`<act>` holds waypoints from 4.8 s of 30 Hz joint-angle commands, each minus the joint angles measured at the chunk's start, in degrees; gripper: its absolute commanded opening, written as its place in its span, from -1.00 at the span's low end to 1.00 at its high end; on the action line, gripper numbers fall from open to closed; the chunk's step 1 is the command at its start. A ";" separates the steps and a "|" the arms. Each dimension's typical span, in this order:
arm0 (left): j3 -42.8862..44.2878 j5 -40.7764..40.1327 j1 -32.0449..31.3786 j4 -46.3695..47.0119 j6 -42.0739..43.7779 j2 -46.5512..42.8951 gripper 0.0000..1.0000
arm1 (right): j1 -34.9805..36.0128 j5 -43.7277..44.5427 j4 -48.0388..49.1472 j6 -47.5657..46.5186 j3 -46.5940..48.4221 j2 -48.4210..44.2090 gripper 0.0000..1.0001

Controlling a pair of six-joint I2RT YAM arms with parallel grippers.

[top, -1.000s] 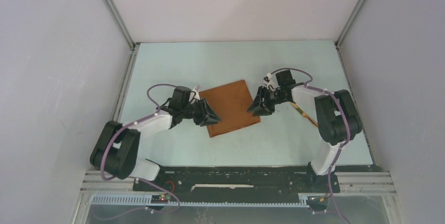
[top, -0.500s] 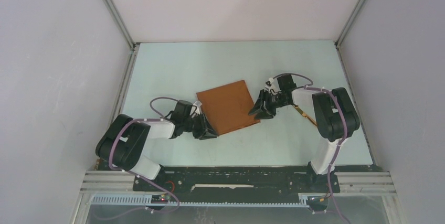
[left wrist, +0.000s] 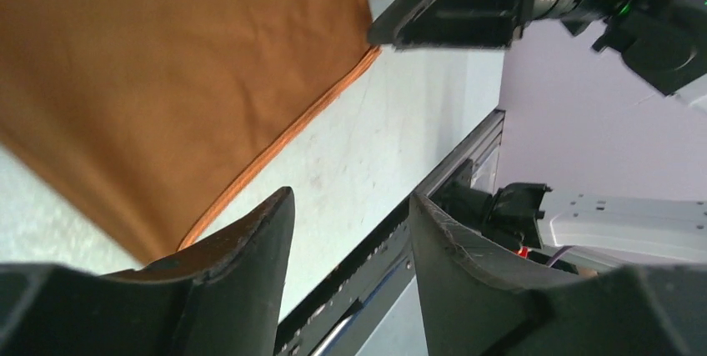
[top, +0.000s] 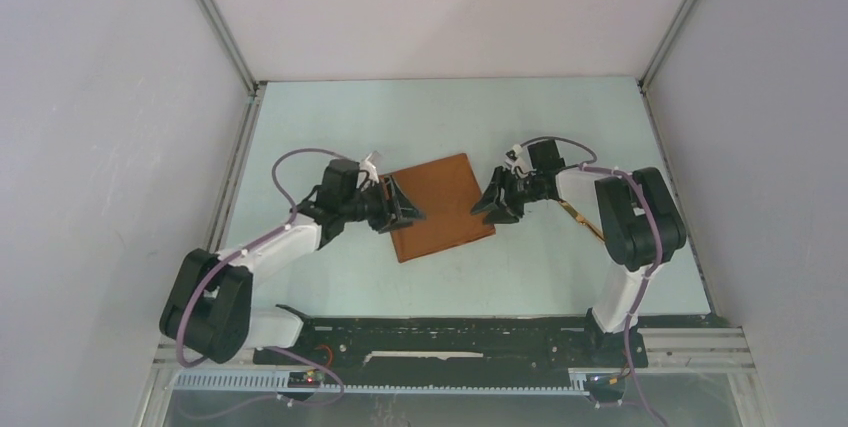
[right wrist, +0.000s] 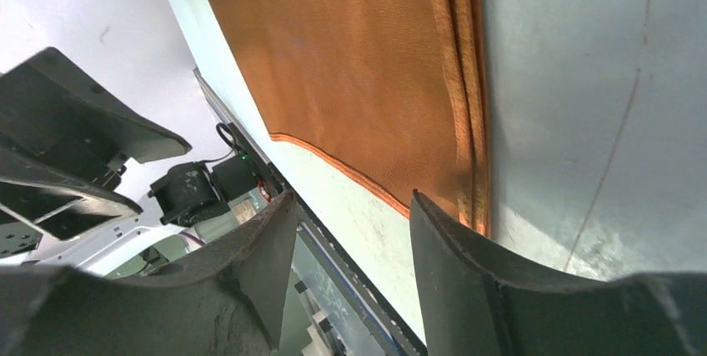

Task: Fold the napkin into a case and place the utensils inside
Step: Smooth out the square-folded napkin at the center of the board, then pick up the top corner of the square-folded napkin from the center of the board.

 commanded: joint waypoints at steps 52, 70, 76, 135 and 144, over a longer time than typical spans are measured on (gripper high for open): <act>-19.60 -7.95 2.25 18.47 -1.41 10.43 -0.78 | 25.07 -2.38 25.57 23.42 39.34 35.51 0.26; -19.98 -6.95 2.30 18.11 -2.18 9.34 -0.77 | 19.15 -0.38 12.11 30.20 85.39 57.62 0.65; -16.69 -0.16 2.61 19.80 -8.11 4.76 -0.27 | 14.06 -4.81 8.24 25.85 76.27 40.17 0.99; -0.35 -2.99 2.88 -0.25 2.13 -4.23 0.41 | -1.62 17.38 -26.00 -8.59 24.80 -0.08 0.88; 2.96 -9.22 3.66 -13.31 7.60 -9.74 0.90 | 0.86 12.10 -18.77 -7.71 4.88 -6.28 0.16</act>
